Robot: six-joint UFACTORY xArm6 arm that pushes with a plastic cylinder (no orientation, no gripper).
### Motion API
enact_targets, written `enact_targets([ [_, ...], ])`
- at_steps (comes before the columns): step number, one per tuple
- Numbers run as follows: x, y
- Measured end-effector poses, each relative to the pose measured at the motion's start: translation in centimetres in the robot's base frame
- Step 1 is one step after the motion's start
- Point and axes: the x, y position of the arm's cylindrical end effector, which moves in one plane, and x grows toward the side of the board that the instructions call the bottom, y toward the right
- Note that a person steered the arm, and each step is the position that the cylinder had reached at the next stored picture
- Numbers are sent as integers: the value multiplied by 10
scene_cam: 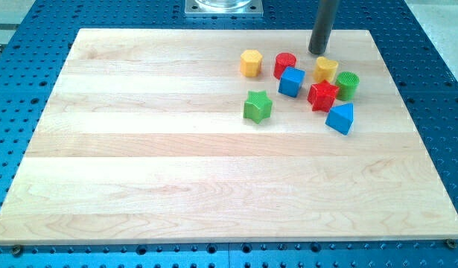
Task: Move the cube to the bottom right of the green star
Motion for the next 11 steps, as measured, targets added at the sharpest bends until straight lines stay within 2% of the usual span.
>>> enact_targets([
  [6, 37, -44],
  [7, 74, -46],
  [9, 86, -58],
  [11, 125, -63],
])
